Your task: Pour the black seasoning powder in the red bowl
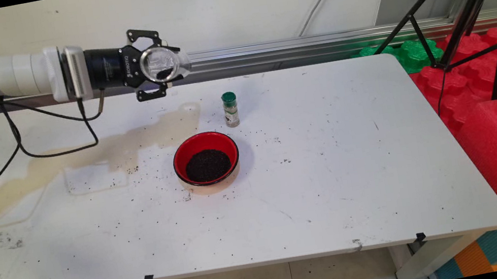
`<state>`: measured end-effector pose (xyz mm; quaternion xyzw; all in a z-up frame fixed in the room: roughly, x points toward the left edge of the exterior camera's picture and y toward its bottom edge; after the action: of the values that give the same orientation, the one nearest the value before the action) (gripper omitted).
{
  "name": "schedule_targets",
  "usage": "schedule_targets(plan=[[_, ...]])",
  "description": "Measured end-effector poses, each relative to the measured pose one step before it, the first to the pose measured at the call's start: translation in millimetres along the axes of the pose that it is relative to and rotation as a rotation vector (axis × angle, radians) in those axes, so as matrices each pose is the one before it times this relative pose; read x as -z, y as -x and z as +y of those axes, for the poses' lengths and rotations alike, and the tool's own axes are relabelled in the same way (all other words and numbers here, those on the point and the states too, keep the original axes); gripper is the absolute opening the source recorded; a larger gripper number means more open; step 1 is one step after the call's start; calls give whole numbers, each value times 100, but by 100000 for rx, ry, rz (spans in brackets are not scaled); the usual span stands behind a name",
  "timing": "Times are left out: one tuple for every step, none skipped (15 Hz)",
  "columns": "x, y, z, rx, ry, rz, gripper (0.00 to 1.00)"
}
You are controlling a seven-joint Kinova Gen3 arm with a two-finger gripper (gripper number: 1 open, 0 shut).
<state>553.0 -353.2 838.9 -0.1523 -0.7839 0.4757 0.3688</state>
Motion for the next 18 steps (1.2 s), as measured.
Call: schedule_targets(plan=[[223, 48, -189, 3396, 89, 150, 0], [234, 43, -176, 3502, 145, 134, 0], [352, 66, -265, 5471, 270, 188, 0], [197, 37, -158, 3443, 220, 162, 0], [209, 25, -143, 3365, 198, 147, 0], [226, 31, -131, 3510, 112, 72, 0], [152, 23, -106, 2666, 105, 75, 0], [277, 47, -192, 5751, 211, 172, 0], [157, 20, -110, 3582, 109, 114, 0], [256, 46, -147, 5857, 147, 117, 0], [229, 40, -111, 5181, 79, 115, 0], [190, 45, -106, 4756, 104, 78, 0], [166, 55, -76, 3988, 103, -55, 0], [117, 49, -48, 2571, 40, -102, 0], [201, 88, -68, 4153, 63, -258, 0], [163, 102, -40, 3322, 87, -397, 0], [177, 116, -39, 3572, 114, -450, 0], [147, 105, -14, 2986, 159, -313, 0]])
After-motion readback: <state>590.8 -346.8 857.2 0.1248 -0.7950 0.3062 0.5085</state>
